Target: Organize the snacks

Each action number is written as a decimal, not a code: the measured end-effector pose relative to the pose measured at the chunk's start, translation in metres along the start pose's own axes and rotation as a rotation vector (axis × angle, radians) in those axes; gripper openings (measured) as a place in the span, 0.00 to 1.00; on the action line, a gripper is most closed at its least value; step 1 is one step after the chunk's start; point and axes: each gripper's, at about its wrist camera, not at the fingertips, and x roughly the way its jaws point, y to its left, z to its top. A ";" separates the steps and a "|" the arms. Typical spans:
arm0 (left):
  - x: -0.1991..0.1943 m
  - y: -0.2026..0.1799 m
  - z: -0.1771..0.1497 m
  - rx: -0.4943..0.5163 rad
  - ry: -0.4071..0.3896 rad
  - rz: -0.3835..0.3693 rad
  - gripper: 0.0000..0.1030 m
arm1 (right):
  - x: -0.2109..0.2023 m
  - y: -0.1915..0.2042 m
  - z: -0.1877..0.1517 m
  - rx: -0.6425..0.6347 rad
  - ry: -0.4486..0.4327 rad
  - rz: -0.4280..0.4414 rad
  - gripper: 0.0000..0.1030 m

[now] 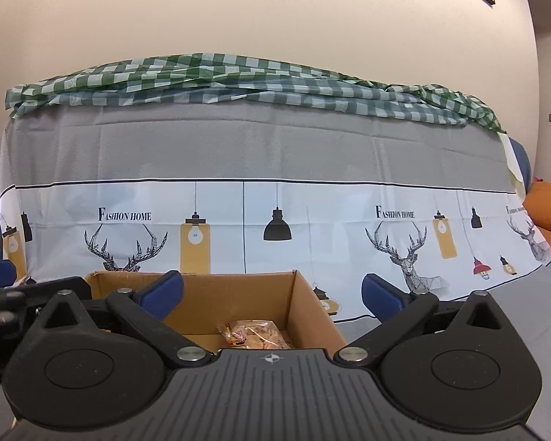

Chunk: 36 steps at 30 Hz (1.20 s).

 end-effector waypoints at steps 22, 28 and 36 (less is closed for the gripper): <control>-0.055 -0.033 -0.029 -0.109 0.269 0.205 0.99 | -0.057 -0.040 -0.027 -0.030 0.315 0.129 0.99; -0.049 -0.033 -0.039 -0.129 0.310 0.208 0.99 | -0.056 -0.034 -0.032 -0.134 0.330 0.092 0.99; -0.043 -0.027 -0.043 -0.184 0.343 0.221 0.99 | -0.057 -0.036 -0.029 -0.131 0.331 0.106 0.99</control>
